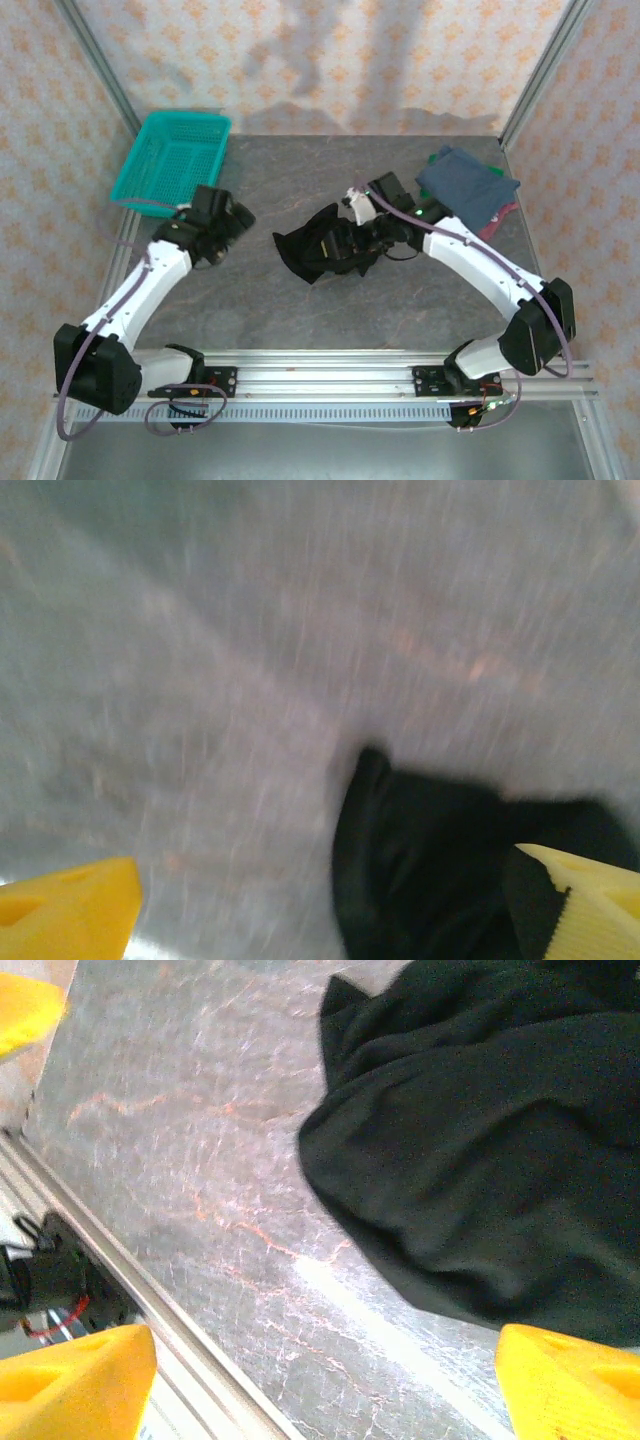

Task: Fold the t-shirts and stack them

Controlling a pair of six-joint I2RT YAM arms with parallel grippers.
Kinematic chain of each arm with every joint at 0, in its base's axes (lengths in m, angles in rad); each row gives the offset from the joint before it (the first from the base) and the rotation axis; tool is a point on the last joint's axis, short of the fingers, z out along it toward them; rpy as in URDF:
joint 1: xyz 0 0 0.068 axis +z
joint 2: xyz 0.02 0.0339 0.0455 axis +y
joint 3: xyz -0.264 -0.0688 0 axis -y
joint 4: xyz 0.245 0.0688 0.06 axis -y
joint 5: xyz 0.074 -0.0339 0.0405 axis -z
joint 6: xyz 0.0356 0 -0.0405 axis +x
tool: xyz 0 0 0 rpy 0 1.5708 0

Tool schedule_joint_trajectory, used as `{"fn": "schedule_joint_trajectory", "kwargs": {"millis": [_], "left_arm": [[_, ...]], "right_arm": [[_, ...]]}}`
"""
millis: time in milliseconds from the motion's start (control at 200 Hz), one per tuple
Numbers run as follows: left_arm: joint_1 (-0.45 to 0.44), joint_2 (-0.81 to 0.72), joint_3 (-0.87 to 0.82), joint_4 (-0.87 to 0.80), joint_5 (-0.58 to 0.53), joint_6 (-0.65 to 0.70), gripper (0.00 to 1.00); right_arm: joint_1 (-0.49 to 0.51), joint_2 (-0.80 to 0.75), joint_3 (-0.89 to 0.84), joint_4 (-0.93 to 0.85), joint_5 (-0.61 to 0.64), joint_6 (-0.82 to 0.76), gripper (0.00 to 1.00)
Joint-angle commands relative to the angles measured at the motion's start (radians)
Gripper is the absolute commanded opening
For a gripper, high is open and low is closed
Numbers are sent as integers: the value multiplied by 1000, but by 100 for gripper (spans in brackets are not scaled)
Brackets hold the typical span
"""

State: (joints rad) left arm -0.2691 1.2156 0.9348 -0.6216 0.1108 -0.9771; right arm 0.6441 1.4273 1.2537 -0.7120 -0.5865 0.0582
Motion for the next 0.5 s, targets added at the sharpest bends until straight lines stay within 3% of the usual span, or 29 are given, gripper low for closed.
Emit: {"fn": "schedule_joint_trajectory", "kwargs": {"millis": [0,240,495], "left_arm": [[-69,14,-117,128,75,-99,88],[-111,195,-112,321,139,-119,78],[-116,417,-24,430,147,-147,68]], "right_arm": [[65,28,0,50,114,-103,86],[183,129,17,95,200,-237,78],[201,202,26,123,299,-287,70]]}}
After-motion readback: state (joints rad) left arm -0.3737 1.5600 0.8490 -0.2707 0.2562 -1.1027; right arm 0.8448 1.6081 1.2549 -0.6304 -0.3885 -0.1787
